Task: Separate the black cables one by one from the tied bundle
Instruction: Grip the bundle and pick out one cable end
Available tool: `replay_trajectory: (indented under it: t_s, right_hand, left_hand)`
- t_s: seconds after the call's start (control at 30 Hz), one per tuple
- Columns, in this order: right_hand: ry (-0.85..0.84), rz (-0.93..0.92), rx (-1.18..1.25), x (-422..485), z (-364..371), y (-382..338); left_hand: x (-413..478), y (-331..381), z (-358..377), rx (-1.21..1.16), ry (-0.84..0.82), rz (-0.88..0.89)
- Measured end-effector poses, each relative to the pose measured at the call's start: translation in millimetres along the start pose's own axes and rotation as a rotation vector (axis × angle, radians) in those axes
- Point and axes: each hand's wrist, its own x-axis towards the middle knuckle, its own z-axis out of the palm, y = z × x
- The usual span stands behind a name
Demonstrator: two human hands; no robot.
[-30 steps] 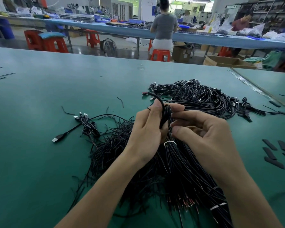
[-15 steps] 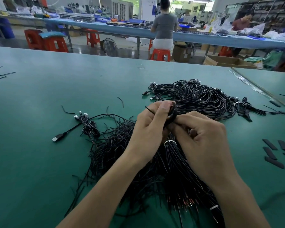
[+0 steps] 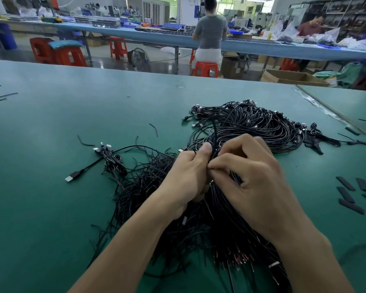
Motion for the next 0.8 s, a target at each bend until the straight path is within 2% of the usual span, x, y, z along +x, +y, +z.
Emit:
replay_trajectory:
  t_s: [0.1,0.2,0.3,0.4,0.47,0.57,0.7,0.8]
  right_hand:
    - [-0.042,-0.04,-0.039,1.6,-3.3,-1.5]
    - [-0.084,0.026,0.068,2.6,-3.2,-0.1]
    - [-0.09,0.101,0.211,2.3,-5.3,3.8]
    - [-0.089,0.14,0.276,2.1,-10.2,5.1]
    - [-0.116,0.181,0.292,1.9,-12.1,4.9]
    - [-0.082,0.221,0.183,-0.6,-10.6,5.4]
    - [-0.057,0.177,0.049,-1.4,-7.4,1.0]
    - [-0.098,0.176,0.043,-0.9,-6.6,-0.4]
  left_hand:
    - [-3.3,2.6,-2.0,-0.027,-0.148,-0.118]
    - [-3.3,5.7,-2.4,-0.139,-0.298,-0.232]
    - [-2.5,8.4,-5.8,-0.264,-0.46,-0.245]
    - [-6.2,8.5,-9.7,-0.198,-0.541,-0.196]
    - [-9.0,8.8,-11.6,-0.041,-0.567,-0.102]
    - [-10.4,6.6,-10.7,0.218,-0.545,-0.021]
    - [-8.3,1.6,-6.7,0.297,-0.468,-0.047]
    - [-6.7,-0.2,-5.8,0.319,-0.417,-0.019]
